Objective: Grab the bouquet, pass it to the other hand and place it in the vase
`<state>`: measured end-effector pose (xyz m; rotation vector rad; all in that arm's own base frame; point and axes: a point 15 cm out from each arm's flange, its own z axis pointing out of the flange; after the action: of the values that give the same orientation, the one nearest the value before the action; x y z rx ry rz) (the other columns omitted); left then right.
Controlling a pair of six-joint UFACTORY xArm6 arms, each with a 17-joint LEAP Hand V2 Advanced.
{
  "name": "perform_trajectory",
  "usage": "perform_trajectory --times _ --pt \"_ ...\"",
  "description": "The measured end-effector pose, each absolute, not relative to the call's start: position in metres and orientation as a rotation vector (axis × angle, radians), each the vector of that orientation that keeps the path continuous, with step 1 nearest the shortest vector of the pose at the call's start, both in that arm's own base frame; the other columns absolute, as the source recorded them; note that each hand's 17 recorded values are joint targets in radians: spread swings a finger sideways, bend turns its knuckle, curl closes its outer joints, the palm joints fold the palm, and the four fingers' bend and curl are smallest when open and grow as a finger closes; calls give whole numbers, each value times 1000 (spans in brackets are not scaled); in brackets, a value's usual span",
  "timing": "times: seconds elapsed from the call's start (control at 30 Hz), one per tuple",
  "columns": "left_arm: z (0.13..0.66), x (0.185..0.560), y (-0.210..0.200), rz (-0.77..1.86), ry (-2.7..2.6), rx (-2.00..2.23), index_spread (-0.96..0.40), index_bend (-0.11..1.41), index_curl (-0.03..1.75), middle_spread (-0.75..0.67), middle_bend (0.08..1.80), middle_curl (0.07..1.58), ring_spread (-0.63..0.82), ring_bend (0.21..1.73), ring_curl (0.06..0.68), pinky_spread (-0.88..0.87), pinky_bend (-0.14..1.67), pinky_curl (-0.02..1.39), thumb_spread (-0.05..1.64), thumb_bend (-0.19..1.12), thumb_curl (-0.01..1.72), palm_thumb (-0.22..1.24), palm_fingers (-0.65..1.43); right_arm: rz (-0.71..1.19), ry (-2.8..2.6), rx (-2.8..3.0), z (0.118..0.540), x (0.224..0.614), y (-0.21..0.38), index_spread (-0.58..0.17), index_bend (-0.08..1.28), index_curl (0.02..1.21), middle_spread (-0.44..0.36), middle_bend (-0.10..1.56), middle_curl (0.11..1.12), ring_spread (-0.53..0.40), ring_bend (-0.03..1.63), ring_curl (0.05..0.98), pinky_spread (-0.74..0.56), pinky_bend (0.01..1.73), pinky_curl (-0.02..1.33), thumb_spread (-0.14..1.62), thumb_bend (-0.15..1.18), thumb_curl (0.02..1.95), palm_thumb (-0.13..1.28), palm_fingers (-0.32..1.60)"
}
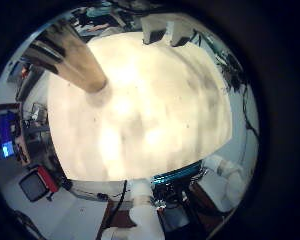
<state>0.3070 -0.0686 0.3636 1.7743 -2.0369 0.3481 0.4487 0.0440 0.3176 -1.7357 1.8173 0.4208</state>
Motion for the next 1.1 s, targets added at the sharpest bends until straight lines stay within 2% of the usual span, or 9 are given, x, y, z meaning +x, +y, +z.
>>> perform_trajectory --times 0.17,0.43,0.77,1.1 --pt "385 323 -71 454 -2003 1774 336 168 299 539 196 290 629 455 219 555 212 317 948 -33 305 429 41 449 1553 -1748 340 440 76 -306 975 1066 -147 1325 830 -201 1408 652 -214 1321 738 494 -19 841 1216 1116" --pt "404 341 -64 541 -1993 1805 337 164 296 536 194 296 622 462 221 550 217 320 916 -36 301 359 43 494 1300 -1707 350 431 106 -295 1005 1060 -136 1342 816 -198 1416 656 -226 1264 780 310 -21 891 1187 1124" --pt "432 363 -71 818 -1835 1640 336 162 288 530 196 300 600 495 224 541 238 325 876 -33 306 317 50 749 1076 -1593 364 401 132 -281 1038 1044 -133 1356 805 -197 1421 660 -237 1203 845 177 -19 920 1171 1123" --pt "449 378 -74 947 -1728 1564 334 162 287 531 197 305 605 501 217 542 241 323 862 -36 311 310 42 1014 895 -1462 371 387 145 -266 1057 1031 -131 1361 797 -197 1420 662 -232 1155 910 92 -20 920 1172 1123"
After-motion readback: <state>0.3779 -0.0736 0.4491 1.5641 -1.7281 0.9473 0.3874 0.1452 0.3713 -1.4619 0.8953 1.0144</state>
